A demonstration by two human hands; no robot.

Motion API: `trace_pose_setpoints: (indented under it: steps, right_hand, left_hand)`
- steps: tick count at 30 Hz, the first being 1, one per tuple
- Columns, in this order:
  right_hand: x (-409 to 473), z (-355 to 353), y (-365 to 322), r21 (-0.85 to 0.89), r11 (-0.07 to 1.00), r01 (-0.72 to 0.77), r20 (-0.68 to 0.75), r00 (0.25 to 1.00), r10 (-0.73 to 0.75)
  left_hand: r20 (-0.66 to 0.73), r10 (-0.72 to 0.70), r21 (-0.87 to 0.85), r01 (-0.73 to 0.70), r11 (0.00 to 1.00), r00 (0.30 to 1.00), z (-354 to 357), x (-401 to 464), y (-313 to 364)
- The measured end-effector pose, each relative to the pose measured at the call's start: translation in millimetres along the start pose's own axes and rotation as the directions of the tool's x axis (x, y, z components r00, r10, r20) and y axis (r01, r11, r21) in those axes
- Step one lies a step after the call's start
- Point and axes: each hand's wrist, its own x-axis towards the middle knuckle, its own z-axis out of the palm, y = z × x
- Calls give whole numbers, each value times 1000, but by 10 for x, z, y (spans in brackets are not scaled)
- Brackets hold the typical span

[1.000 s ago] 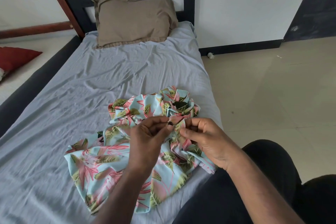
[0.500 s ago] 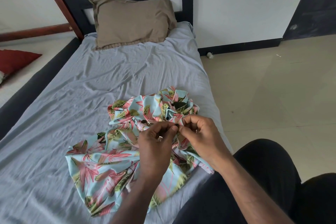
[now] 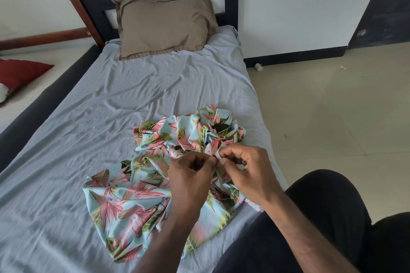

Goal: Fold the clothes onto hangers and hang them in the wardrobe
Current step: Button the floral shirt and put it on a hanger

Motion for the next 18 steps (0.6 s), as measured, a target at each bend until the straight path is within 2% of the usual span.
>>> trace_pose_setpoints:
  steps: [5, 9, 15, 18]
  right_hand:
    - [-7, -8, 15, -32, 997, 69, 23, 997, -68]
    - [-15, 28, 0, -21, 999, 29, 30, 999, -29]
    - [-16, 48, -28, -182, 965, 188, 83, 981, -175]
    - [-15, 55, -29, -216, 956, 197, 118, 978, -175]
  left_hand:
    - [14, -11, 11, 11, 1000, 1000, -63, 57, -3]
    - [80, 5, 71, -11, 997, 997, -95, 56, -55]
    - [97, -30, -37, 34, 999, 995, -89, 27, -71]
    - [111, 30, 71, -39, 997, 993, -97, 0, -90]
